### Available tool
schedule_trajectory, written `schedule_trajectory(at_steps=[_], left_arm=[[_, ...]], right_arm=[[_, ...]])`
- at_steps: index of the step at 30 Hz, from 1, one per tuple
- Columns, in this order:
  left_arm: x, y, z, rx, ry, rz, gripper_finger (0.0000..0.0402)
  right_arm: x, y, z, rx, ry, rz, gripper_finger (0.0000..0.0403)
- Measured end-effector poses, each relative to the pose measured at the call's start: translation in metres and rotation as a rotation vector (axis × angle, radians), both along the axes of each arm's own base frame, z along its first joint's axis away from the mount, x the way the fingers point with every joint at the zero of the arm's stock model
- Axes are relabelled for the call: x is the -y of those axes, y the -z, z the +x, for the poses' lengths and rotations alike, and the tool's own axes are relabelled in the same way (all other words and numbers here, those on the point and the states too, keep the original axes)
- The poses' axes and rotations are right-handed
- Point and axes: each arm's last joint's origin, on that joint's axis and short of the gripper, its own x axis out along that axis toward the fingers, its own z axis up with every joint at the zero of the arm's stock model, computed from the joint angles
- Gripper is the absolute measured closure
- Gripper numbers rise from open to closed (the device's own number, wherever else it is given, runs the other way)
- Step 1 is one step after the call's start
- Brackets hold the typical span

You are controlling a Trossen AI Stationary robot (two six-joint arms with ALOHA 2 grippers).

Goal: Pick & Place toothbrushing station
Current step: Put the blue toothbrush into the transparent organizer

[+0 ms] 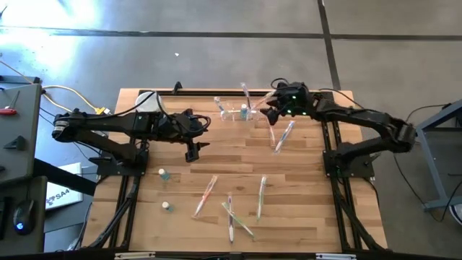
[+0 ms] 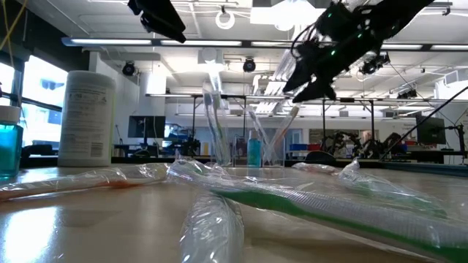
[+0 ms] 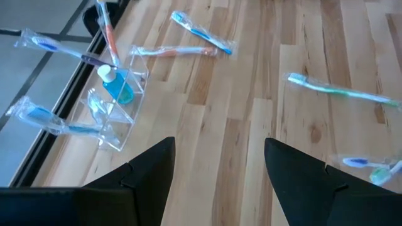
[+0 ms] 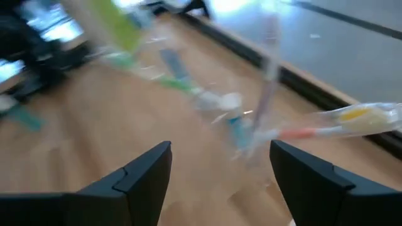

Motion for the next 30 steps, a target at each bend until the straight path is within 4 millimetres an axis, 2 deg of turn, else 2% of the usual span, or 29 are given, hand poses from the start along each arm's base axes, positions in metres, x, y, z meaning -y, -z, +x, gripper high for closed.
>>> schedule_trajectory(at_steps=[4, 8, 12, 16, 22, 27, 30], left_arm=[[0.0, 0.001, 0.001, -0.003, -0.003, -0.005, 0.016], [0.0, 0.004, 0.005, -0.01, -0.012, -0.016, 0.016], [0.0, 0.009, 0.011, -0.026, -0.017, -0.021, 0.016], [0.001, 0.016, 0.022, -0.034, -0.005, -0.031, 0.016], [0.002, 0.028, 0.039, -0.051, 0.034, -0.055, 0.016], [0.003, 0.034, 0.045, -0.073, 0.051, -0.049, 0.016], [0.003, 0.034, 0.045, -0.071, 0.052, -0.048, 0.016]], right_arm=[[-0.026, -0.018, -0.018, -0.015, -0.2, -0.012, 0.0141], [-0.049, -0.024, -0.038, -0.073, -0.352, 0.029, 0.0141], [-0.064, -0.022, -0.054, -0.151, -0.304, 0.184, 0.0141], [-0.073, -0.014, -0.064, -0.299, -0.283, 0.222, 0.0141], [-0.077, -0.004, -0.065, -0.461, -0.196, 0.175, 0.0141], [-0.075, 0.004, -0.058, -0.602, -0.283, -0.026, 0.0145], [-0.072, 0.013, -0.05, -0.678, -0.331, -0.065, 0.0156]])
